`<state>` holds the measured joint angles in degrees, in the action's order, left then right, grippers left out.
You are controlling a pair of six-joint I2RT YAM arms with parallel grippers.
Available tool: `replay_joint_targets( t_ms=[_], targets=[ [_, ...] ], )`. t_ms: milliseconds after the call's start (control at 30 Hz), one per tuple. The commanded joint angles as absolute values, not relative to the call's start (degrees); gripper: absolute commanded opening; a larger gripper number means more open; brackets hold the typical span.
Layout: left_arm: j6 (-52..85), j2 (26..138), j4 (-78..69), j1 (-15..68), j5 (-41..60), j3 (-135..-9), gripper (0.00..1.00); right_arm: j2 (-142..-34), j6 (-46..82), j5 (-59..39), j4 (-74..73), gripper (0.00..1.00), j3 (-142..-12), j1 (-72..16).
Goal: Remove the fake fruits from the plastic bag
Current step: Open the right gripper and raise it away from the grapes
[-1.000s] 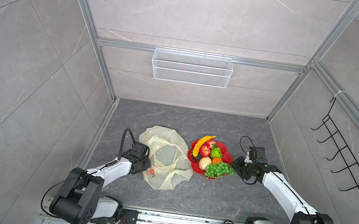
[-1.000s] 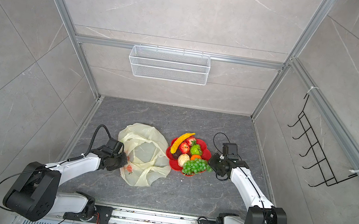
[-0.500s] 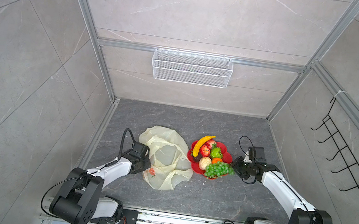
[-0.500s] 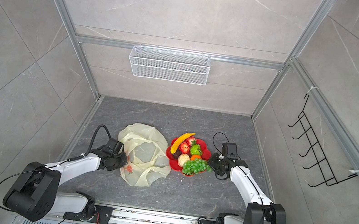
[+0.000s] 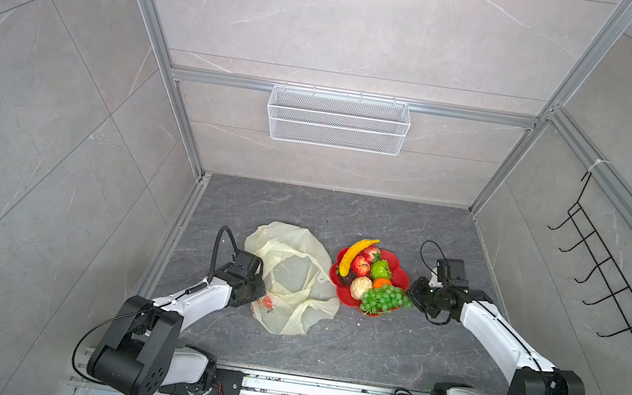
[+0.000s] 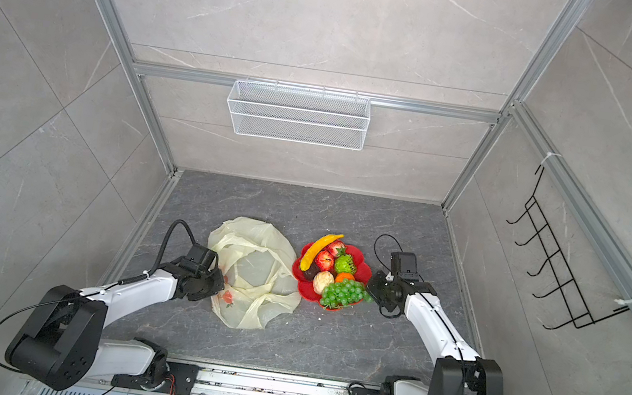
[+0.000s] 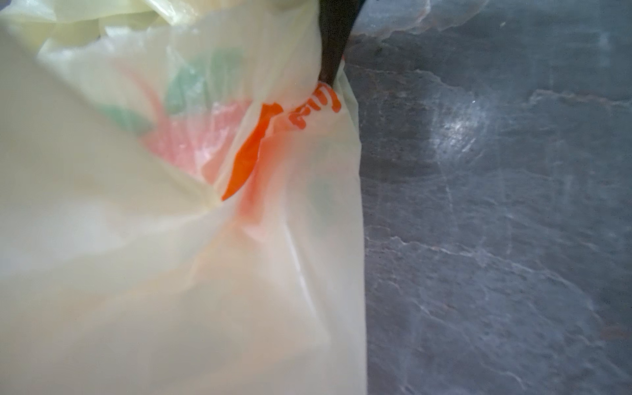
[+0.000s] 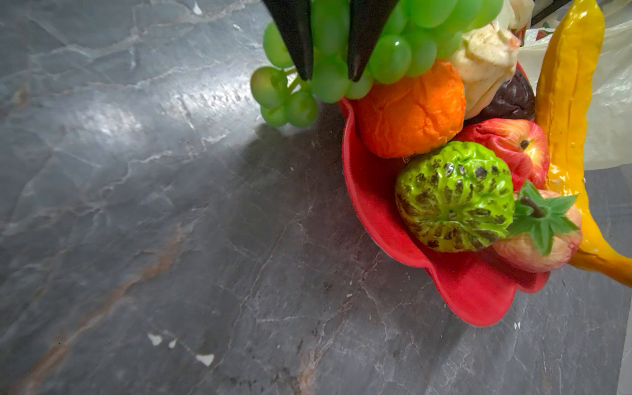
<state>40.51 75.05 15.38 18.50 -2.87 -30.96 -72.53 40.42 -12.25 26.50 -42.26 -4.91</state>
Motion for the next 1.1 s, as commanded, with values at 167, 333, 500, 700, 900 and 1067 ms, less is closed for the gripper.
replay_joint_targets(
  t_ms=[167, 333, 500, 700, 900, 1067],
  targets=[
    [40.69, 75.32, 17.27, 18.76, -3.30, -32.19, 0.02, -72.38, 35.80, -7.25, 30.50, 0.21, -50.16, -9.28],
    [40.76, 74.99, 17.31, 18.73, -3.43, -32.10, 0.02, -75.95, 34.53, -6.50, 29.91, 0.22, -52.99, -12.31],
    [40.72, 75.06, 17.31, 18.80, -3.34, -32.05, 0.02, -79.84, 31.74, -4.53, 30.82, 0.25, -56.87, -15.62],
    [40.83, 74.67, 17.31, 18.78, -3.43, -31.88, 0.02, -83.38, 32.11, -3.97, 30.15, 0.28, -56.49, -15.73],
    [40.82, 74.54, 17.27, 18.77, -3.43, -31.81, 0.02, -82.22, 33.84, -0.93, 29.91, 0.35, -54.58, -15.69],
    [40.74, 74.67, 17.39, 18.77, -3.41, -32.09, 0.02, -80.76, 32.87, 1.99, 32.10, 0.46, -55.45, -15.73]
  ],
)
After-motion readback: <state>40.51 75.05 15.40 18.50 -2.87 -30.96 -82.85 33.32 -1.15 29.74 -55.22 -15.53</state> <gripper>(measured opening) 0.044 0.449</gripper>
